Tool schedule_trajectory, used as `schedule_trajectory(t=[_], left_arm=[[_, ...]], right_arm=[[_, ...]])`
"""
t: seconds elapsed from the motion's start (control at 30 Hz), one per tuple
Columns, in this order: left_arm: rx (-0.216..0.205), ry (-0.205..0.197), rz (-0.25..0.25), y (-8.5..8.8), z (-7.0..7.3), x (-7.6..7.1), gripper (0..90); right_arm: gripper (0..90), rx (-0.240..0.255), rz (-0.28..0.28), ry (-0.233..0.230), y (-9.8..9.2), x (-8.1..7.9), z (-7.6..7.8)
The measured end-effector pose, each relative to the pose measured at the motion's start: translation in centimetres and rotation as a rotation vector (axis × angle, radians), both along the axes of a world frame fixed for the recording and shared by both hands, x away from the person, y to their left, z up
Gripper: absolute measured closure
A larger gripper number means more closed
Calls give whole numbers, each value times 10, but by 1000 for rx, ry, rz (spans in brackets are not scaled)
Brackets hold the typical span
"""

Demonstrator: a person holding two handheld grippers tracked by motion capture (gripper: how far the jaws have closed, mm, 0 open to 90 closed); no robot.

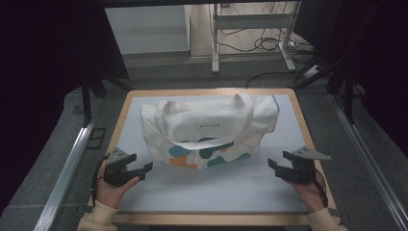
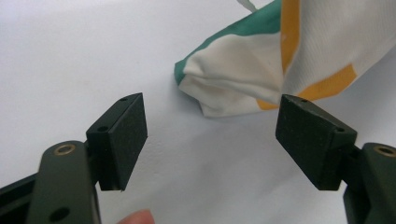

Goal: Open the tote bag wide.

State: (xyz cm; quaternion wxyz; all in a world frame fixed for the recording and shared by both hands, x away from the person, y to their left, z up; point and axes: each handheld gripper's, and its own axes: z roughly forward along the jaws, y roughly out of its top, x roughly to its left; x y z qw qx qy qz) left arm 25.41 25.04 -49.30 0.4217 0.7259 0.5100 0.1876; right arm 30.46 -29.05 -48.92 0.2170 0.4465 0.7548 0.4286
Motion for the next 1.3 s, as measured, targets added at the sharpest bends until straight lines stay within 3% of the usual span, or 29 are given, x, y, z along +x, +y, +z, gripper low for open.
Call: schedule_trajectory(t=[0.33,0.7,0.97,1.3], left_arm=[[-48,-59,7,10,23,-5,247],[-80,-93,-12,10,45,-5,234],[-62,-105,-24,5,58,0,229],[-60,-110,-38,-3,71,13,229]], right_arm=[[312,17,-8,-16,-7,0,11],[314,20,11,-66,-8,4,42],[314,32,30,-98,-4,8,63],[314,24,52,-111,4,20,77]])
